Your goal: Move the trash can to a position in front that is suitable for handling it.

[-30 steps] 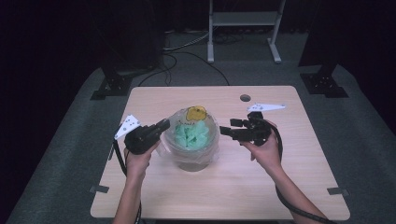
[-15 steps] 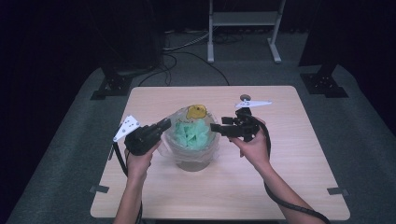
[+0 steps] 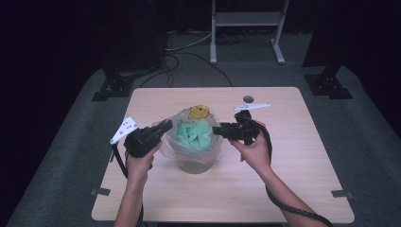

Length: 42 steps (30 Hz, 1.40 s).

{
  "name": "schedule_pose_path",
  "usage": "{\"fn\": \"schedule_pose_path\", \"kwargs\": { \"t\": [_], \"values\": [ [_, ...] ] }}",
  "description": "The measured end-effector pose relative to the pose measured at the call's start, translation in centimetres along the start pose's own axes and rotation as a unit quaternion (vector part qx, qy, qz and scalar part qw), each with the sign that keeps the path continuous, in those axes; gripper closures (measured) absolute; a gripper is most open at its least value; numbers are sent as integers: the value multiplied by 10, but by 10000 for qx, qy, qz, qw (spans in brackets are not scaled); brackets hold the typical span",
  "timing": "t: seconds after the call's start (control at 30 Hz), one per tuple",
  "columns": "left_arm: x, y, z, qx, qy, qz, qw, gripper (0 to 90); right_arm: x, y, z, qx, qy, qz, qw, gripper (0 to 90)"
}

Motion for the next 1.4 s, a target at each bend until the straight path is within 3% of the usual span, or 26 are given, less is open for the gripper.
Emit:
{"fn": "schedule_pose_path", "kwargs": {
  "t": [0.3,0.57,0.7,0.8,1.13,1.4],
  "values": [
    [-4,-6,-1,93,-128,162,9997,850,-5,-9,-2,219,-163,118,9996,728],
    [-4,-4,3,145,-110,163,9997,850,-11,-18,-5,570,-334,269,9975,874],
    [-5,-1,9,221,-59,153,9996,850,-17,-23,-12,584,-454,345,9967,892],
    [-6,2,14,287,-20,150,9995,850,-21,-23,-22,509,-549,344,9966,892],
    [-3,12,28,442,90,67,9990,850,-28,-10,-56,-67,-763,179,9969,894],
    [6,26,32,460,122,-151,9988,850,-32,6,-61,-461,-493,139,9976,894]
  ]
}}
Point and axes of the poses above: each handheld gripper's, and its own axes: y roughly forward along the jaws, x roughly out of its underside, z roughly to its right, the point moved 9 cm from there along y, roughly forward along the jaws, and after that the axes turned 15 degrees about -z, right-handed, at the moved point
